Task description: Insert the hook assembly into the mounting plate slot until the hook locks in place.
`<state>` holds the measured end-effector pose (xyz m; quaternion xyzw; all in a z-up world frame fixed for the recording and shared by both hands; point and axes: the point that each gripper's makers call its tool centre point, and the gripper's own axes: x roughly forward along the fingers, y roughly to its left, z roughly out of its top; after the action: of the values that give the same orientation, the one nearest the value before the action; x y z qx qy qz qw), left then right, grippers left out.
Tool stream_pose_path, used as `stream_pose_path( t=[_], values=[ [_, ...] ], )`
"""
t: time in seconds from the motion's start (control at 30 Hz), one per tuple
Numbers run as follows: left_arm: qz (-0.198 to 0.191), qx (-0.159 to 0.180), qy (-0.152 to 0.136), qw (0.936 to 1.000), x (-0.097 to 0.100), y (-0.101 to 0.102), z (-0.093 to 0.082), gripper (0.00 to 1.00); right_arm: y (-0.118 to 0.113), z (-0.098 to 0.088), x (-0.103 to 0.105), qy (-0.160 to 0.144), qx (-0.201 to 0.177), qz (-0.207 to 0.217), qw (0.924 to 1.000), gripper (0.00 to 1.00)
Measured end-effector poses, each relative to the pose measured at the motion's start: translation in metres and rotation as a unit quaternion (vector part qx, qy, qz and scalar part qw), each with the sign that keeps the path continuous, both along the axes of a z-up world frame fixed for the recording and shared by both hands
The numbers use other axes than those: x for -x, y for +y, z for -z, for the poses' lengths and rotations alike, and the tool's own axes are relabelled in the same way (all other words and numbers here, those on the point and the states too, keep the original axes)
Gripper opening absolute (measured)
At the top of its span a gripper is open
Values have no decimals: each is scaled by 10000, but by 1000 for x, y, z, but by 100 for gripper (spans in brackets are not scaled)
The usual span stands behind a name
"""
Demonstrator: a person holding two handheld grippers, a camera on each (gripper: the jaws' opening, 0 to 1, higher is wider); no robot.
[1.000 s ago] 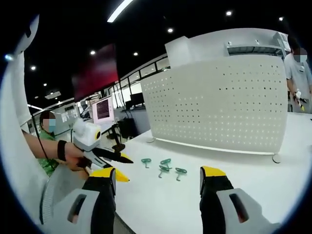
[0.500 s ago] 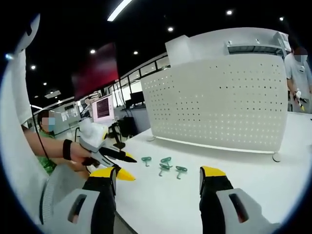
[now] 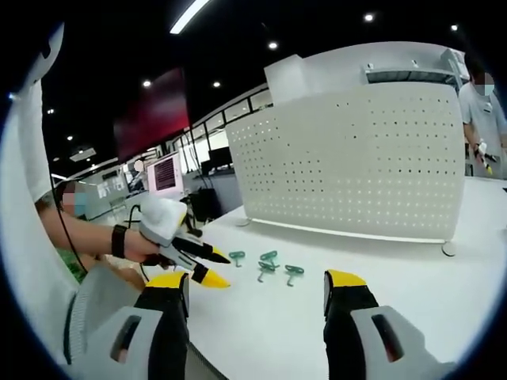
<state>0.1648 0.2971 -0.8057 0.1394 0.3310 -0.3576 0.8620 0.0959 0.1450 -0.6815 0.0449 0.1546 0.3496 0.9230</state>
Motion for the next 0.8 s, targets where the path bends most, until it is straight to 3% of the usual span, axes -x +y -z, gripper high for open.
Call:
stream_pose_path(
  t=[0.43,0.8],
  values=[
    [238,-331,-99,9991,-18,-1,7,42,-2,2,-2,41,38,-10,10000,70],
    [287,-714,-103,9970,-23,4,17,35,-3,6,-1,139,24,-17,9999,69]
  ],
)
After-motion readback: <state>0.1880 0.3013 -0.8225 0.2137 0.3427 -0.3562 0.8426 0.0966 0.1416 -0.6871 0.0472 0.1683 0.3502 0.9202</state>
